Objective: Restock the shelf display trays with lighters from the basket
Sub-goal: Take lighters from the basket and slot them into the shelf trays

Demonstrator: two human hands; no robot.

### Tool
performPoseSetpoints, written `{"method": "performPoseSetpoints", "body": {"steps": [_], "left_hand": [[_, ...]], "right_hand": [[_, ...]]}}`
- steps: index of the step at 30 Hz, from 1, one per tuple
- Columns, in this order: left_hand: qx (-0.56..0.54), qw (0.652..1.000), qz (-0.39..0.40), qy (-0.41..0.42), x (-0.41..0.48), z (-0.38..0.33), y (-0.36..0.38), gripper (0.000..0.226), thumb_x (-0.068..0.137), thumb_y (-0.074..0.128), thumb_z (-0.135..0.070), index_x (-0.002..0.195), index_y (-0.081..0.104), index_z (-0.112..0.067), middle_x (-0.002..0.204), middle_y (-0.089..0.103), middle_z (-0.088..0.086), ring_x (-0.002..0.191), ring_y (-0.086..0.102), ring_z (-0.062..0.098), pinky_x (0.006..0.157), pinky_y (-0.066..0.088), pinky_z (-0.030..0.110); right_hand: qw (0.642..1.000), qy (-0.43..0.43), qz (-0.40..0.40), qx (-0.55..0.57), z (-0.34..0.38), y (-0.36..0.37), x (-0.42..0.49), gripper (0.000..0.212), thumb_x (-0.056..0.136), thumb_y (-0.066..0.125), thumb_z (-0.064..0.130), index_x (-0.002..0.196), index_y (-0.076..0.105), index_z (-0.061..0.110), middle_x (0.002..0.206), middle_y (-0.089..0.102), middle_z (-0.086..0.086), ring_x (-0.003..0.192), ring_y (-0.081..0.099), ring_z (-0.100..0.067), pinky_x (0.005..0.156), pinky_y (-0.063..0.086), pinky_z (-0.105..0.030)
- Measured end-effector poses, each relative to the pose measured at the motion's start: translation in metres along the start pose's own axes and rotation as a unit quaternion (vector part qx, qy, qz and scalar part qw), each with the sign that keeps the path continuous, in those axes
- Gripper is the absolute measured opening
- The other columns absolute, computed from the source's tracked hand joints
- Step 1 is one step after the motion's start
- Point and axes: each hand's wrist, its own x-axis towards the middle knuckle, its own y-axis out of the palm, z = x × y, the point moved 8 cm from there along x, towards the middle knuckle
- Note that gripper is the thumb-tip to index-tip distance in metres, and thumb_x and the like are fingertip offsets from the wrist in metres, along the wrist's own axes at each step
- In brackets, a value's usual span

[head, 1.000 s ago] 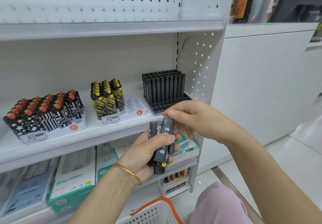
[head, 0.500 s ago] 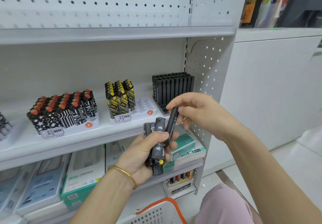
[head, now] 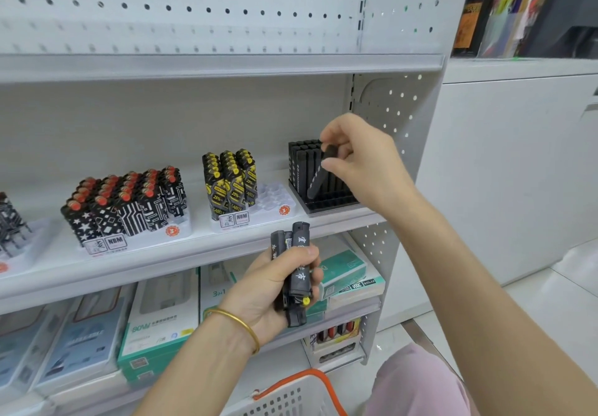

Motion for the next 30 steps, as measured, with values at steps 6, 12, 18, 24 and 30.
{"method": "performPoseSetpoints", "body": {"steps": [6, 12, 18, 24, 30], "left_hand": [[0.007, 1.000, -0.004, -0.010, 0.003, 0.001, -0.003, 0.027, 0.058, 0.070, -0.010, 0.081, 0.057, -0.006, 0.063, 0.055, 0.007, 0.046, 0.054, 0.012, 0.041, 0.047, 0.021], [0.014, 1.000, 0.004, -0.009, 0.004, 0.001, 0.000, 0.026, 0.056, 0.070, -0.011, 0.077, 0.056, -0.007, 0.061, 0.054, 0.007, 0.045, 0.053, 0.012, 0.041, 0.046, 0.020], [0.009, 1.000, 0.013, -0.012, 0.005, 0.000, 0.002, 0.027, 0.057, 0.072, -0.012, 0.077, 0.055, -0.005, 0.061, 0.054, 0.007, 0.046, 0.054, 0.012, 0.041, 0.046, 0.020], [0.004, 1.000, 0.015, -0.008, 0.004, -0.002, 0.002, 0.029, 0.057, 0.071, -0.011, 0.079, 0.053, -0.005, 0.061, 0.053, 0.007, 0.046, 0.053, 0.012, 0.040, 0.046, 0.020], [0.009, 1.000, 0.019, 0.001, 0.002, -0.003, 0.001, 0.031, 0.057, 0.071, -0.012, 0.080, 0.052, -0.006, 0.061, 0.052, 0.007, 0.046, 0.053, 0.012, 0.039, 0.045, 0.021]], "right_hand": [[0.996, -0.044, 0.015, -0.077, -0.001, 0.018, 0.002, 0.024, 0.084, 0.059, -0.002, 0.105, 0.056, 0.008, 0.087, 0.049, 0.010, 0.082, 0.042, -0.014, 0.082, 0.042, -0.027], [0.996, -0.054, 0.025, -0.066, 0.000, 0.022, 0.006, 0.025, 0.083, 0.059, -0.002, 0.105, 0.056, 0.009, 0.091, 0.052, 0.010, 0.082, 0.045, -0.013, 0.083, 0.044, -0.029], [0.998, -0.028, 0.030, -0.056, -0.003, 0.025, 0.012, 0.024, 0.086, 0.060, 0.004, 0.109, 0.063, 0.009, 0.088, 0.057, 0.000, 0.078, 0.049, -0.013, 0.083, 0.044, -0.024], [0.996, -0.036, 0.027, -0.073, -0.005, 0.024, 0.020, 0.019, 0.086, 0.059, 0.002, 0.103, 0.067, 0.008, 0.100, 0.058, -0.004, 0.083, 0.054, -0.013, 0.078, 0.037, -0.013], [0.994, -0.034, 0.044, -0.093, -0.011, 0.027, 0.022, 0.022, 0.087, 0.059, 0.004, 0.105, 0.069, 0.009, 0.102, 0.061, -0.006, 0.087, 0.056, -0.016, 0.075, 0.034, -0.011]]}}
